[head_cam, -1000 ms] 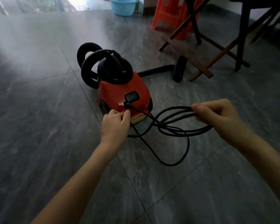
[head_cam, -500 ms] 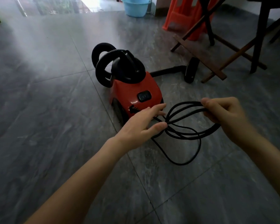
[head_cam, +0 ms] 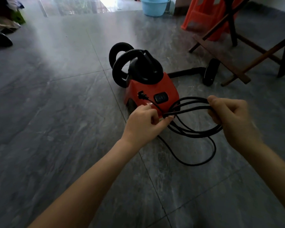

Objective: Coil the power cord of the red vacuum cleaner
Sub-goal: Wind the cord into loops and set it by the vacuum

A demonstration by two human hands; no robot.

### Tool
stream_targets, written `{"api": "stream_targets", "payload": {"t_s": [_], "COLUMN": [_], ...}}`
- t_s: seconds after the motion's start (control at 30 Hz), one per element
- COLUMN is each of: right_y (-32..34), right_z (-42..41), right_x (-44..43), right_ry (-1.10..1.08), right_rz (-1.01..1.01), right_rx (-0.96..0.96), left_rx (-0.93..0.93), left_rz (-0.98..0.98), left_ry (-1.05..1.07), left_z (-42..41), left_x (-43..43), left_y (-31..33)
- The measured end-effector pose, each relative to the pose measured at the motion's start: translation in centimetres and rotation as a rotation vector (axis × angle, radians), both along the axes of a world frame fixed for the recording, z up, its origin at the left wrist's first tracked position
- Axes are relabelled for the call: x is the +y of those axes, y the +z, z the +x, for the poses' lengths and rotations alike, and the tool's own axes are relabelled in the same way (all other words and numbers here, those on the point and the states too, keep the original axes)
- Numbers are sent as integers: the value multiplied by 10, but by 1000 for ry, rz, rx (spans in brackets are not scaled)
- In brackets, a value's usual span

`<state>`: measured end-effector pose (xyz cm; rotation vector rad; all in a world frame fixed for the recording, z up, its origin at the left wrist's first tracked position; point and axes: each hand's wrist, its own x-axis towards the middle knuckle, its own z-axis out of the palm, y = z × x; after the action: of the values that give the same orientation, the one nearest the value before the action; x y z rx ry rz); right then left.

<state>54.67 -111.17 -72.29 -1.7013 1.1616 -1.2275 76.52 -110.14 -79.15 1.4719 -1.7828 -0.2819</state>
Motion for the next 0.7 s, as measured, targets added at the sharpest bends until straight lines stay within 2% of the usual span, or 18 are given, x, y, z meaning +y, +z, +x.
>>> {"api": "stream_targets", "payload": {"t_s": [0.1, 0.2, 0.27, 0.33, 0.5, 0.6, 0.7], "right_y": [-1, -4, -7, -10, -27, -34, -37], "right_z": [1, 3, 3, 5, 11, 13, 12], "right_x": [0, 0, -2, -3, -5, -8, -10], "right_ry": [-18, 3, 27, 45, 73, 43, 33], "right_rz": [-3, 18, 49, 83, 149, 222, 261], "right_rx": [-23, -26, -60, -91, -104, -128, -167], "left_rx": [-23, 374, 498, 453, 178, 210, 422], "left_rz": [241, 441, 451, 407, 340, 399, 467], "left_ry": [11, -156, -218, -245, -301, -334, -379], "left_z": [-1, 0, 2, 4, 4, 5, 1], "left_x": [0, -3, -6, -8, -10, -10, -5], "left_y": [4, 4, 2, 3, 2, 1, 7]}}
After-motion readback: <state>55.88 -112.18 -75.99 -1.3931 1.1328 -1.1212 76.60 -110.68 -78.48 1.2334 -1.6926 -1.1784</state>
